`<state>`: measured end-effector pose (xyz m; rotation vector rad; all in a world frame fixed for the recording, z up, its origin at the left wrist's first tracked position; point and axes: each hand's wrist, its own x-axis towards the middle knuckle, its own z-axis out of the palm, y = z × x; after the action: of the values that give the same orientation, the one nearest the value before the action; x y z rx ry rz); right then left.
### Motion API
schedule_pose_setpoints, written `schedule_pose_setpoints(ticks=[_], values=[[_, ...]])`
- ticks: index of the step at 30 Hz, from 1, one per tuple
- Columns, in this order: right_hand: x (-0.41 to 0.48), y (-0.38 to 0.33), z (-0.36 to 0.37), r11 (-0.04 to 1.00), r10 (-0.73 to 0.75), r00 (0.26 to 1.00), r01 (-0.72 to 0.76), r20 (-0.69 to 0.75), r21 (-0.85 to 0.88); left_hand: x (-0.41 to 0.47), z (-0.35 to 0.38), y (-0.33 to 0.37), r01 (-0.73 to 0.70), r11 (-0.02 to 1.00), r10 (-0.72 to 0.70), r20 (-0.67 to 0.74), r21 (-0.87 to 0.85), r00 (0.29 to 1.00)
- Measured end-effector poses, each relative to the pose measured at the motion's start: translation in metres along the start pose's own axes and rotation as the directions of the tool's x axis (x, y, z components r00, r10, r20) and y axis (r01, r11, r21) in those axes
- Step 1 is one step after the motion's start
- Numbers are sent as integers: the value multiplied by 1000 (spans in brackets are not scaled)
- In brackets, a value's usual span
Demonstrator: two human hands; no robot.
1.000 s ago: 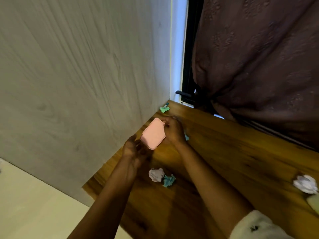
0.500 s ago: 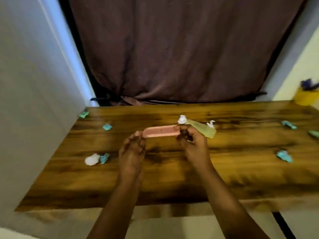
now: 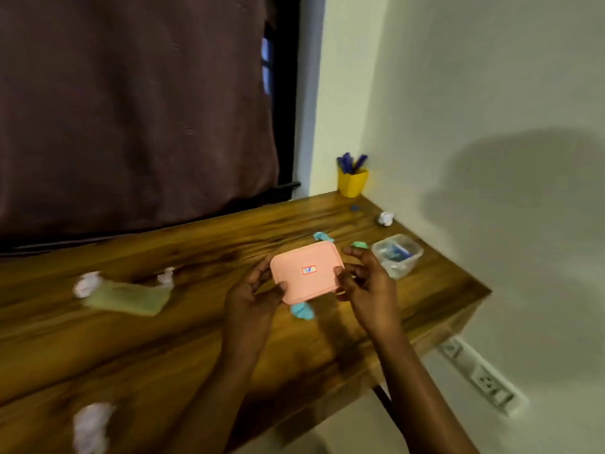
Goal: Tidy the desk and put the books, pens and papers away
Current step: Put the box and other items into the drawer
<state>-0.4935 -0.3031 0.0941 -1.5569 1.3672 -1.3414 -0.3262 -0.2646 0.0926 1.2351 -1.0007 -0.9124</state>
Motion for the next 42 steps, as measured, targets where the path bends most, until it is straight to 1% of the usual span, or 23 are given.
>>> schedule_pose_setpoints(ticks=[3, 6, 9, 12, 14, 16, 18, 21, 24, 27, 28, 30, 31, 32, 33, 34, 35, 36, 37, 39, 40, 41, 42], values=[[58, 40, -71, 981, 62, 997, -68, -38, -180, 24, 98, -14, 49, 993, -59, 95, 104, 994], [110, 66, -127, 951, 85, 991, -111, -99, -287, 52, 176, -34, -13, 960, -42, 191, 279, 981], [147, 92, -148, 925, 150, 985, -170, -83, -341, 69, 216, -56, -41, 864, -75, 209, 502, 975], [169, 117, -150, 908, 170, 982, -188, -80, -374, 78, 236, -71, -33, 760, -120, 190, 649, 975], [177, 126, -149, 917, 153, 986, -167, -68, -362, 84, 242, -79, -20, 690, -134, 154, 724, 979], [181, 130, -147, 923, 122, 992, -130, -45, -363, 87, 245, -83, 2, 675, -136, 122, 738, 983], [184, 135, -144, 919, 117, 993, -118, -25, -376, 87, 246, -82, 37, 709, -164, 114, 704, 980], [188, 143, -143, 928, 168, 986, -160, -4, -336, 91, 246, -82, 80, 754, -203, 115, 653, 973], [190, 148, -145, 936, 198, 980, -184, 16, -301, 96, 244, -81, 67, 766, -200, 138, 639, 970], [195, 153, -148, 937, 250, 967, -228, 53, -265, 100, 243, -76, 100, 788, -244, 159, 608, 957], [197, 153, -149, 931, 268, 960, -236, 81, -277, 102, 244, -72, 114, 777, -268, 161, 619, 950], [201, 147, -152, 922, 266, 955, -211, 134, -325, 104, 244, -63, 118, 706, -299, 143, 698, 943], [205, 140, -156, 925, 222, 967, -168, 126, -341, 105, 244, -56, 97, 709, -258, 129, 699, 958], [210, 129, -161, 928, 148, 985, -108, 85, -355, 108, 244, -45, 72, 747, -189, 108, 661, 976], [213, 116, -166, 933, 63, 997, -46, 35, -357, 110, 246, -34, 20, 793, -84, 77, 609, 993], [217, 107, -168, 933, -8, 1000, 4, -7, -360, 114, 250, -27, -66, 804, 42, 54, 591, 998], [220, 102, -168, 925, -73, 997, 67, -3, -373, 120, 254, -23, -150, 751, 146, 59, 643, 987], [221, 102, -164, 904, -108, 993, 119, 51, -410, 126, 261, -25, -207, 661, 196, 100, 721, 975], [220, 107, -156, 874, -106, 984, 161, 143, -458, 131, 266, -34, -238, 559, 182, 163, 794, 970], [212, 133, -140, 833, 2, 935, 195, 355, -519, 132, 276, -58, -211, 395, -3, 231, 894, 973], [209, 143, -136, 813, 57, 909, 198, 413, -548, 132, 277, -67, -190, 356, -80, 233, 915, 969], [209, 147, -136, 797, 75, 902, 201, 424, -569, 131, 277, -73, -179, 341, -97, 224, 923, 970], [213, 149, -137, 793, 50, 914, 209, 402, -573, 133, 278, -74, -184, 340, -60, 217, 922, 974]])
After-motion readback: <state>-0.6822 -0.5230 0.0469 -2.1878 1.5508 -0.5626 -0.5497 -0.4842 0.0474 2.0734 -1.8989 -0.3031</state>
